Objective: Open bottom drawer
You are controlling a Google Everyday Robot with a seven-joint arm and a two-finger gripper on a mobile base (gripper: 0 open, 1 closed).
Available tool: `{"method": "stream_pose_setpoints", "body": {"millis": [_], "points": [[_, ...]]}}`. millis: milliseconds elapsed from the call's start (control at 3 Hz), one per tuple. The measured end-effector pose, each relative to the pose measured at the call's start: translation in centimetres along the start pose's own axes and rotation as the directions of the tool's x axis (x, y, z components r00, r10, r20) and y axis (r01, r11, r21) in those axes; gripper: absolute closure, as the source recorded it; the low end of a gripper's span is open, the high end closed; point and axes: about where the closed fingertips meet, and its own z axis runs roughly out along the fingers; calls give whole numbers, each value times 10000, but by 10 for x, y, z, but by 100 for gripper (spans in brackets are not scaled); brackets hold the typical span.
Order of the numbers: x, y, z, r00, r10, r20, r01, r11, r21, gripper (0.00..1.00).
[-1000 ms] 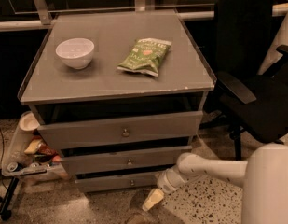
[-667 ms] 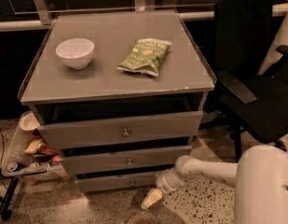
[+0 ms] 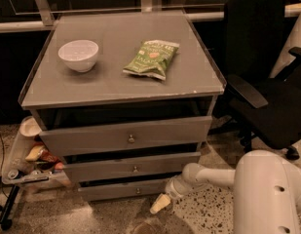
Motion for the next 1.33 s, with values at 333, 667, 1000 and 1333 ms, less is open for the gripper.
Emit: {"method": "stream_pose_setpoints", "body": {"millis": [333, 667, 1000, 1333], "points": [[3, -20, 5, 10000, 24, -85, -22, 9997, 255, 0], [1, -48, 8, 9999, -20, -137, 28, 9982, 597, 0], [3, -51, 17, 9998, 44, -171, -35, 9985, 538, 0], [11, -45, 34, 9991, 51, -415, -41, 9997, 237, 0]]}}
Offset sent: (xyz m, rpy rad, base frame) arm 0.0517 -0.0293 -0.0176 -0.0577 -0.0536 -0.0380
